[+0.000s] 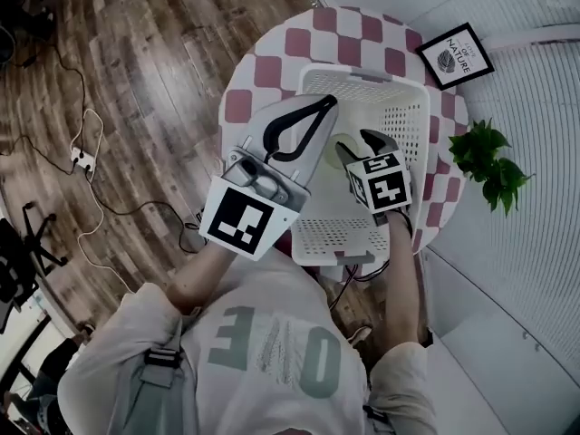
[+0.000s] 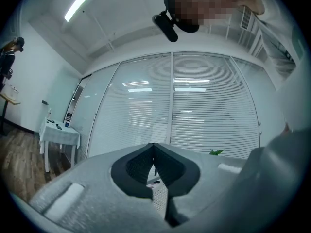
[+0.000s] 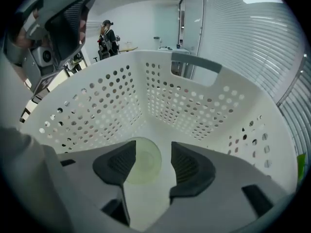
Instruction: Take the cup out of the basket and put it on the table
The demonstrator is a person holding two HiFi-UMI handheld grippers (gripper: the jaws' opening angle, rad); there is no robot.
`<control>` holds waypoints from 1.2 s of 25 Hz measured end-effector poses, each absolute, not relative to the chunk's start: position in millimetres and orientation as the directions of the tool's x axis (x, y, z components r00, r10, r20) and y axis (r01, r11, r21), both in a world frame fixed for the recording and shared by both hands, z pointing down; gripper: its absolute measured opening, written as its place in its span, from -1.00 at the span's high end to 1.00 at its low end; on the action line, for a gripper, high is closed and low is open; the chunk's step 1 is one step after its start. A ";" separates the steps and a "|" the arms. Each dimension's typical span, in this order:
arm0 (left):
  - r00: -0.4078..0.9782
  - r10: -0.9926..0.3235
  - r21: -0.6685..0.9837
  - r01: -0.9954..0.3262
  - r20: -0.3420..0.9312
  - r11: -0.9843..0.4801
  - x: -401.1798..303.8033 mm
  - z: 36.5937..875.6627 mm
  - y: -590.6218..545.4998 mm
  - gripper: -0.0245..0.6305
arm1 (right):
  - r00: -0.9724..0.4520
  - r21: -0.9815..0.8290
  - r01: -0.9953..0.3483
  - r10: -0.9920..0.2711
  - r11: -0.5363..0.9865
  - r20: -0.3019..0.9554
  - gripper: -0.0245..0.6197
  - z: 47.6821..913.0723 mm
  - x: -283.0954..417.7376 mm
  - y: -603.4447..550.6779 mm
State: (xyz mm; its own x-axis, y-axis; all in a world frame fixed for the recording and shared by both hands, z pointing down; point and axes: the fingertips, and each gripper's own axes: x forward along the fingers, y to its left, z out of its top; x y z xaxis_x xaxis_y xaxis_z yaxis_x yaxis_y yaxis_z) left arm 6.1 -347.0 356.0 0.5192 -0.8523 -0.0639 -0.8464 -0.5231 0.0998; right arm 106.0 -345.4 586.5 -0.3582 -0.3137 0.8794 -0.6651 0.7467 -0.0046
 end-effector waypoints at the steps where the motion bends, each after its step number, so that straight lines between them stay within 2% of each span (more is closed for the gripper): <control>1: 0.512 -0.856 0.103 -0.850 -0.065 -0.516 3.5 356.7 -347.9 0.92 | -0.343 -0.003 -0.663 -0.300 0.749 0.890 0.20 592.4 107.5 -345.1; 10: 0.451 -0.889 0.133 -0.879 -0.078 -0.458 -24.7 360.0 -346.9 0.92 | -0.281 -0.080 -0.647 -0.140 0.759 0.950 0.21 633.0 106.0 -339.0; 15: 0.424 -0.903 0.136 -0.893 -0.070 -0.430 -34.5 365.1 -346.1 0.92 | -0.255 -0.093 -0.669 -0.111 0.738 0.961 0.21 646.8 104.2 -345.5; 20: 0.397 -0.916 0.144 -0.905 -0.059 -0.401 -45.7 371.0 -345.0 0.92 | -0.250 -0.119 -0.684 -0.079 0.720 0.965 0.31 648.1 103.3 -345.2; 22: 0.389 -0.919 0.146 -0.908 -0.058 -0.393 -48.9 372.5 -344.3 0.92 | -0.231 -0.112 -0.691 -0.072 0.715 0.970 0.40 649.9 106.5 -344.7; 23: 0.386 -0.921 0.146 -0.909 -0.057 -0.390 -50.1 373.0 -343.9 0.92 | -0.217 -0.104 -0.700 -0.072 0.707 0.974 0.51 650.9 108.9 -345.0; 24: 0.384 -0.922 0.146 -0.910 -0.056 -0.388 -51.1 373.3 -343.5 0.92 | -0.201 -0.095 -0.711 -0.073 0.697 0.977 0.72 651.8 111.5 -345.5; 25: 0.381 -0.923 0.146 -0.911 -0.055 -0.385 -51.9 373.5 -343.2 0.92 | -0.191 -0.090 -0.719 -0.072 0.689 0.979 0.80 652.6 113.6 -345.7; 30: 0.374 -0.926 0.140 -0.915 -0.058 -0.379 -53.3 373.6 -342.6 0.92 | -0.192 -0.105 -0.730 -0.056 0.675 0.980 0.84 653.7 117.7 -344.0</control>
State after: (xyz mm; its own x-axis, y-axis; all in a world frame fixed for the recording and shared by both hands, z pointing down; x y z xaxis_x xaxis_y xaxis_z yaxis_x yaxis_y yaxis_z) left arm -53.3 -342.6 373.6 0.3741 -0.9256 -0.0580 -0.9150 -0.3786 0.1396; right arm 117.7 -344.0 653.7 -0.1922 -0.0556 0.9798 -0.7304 0.6749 -0.1050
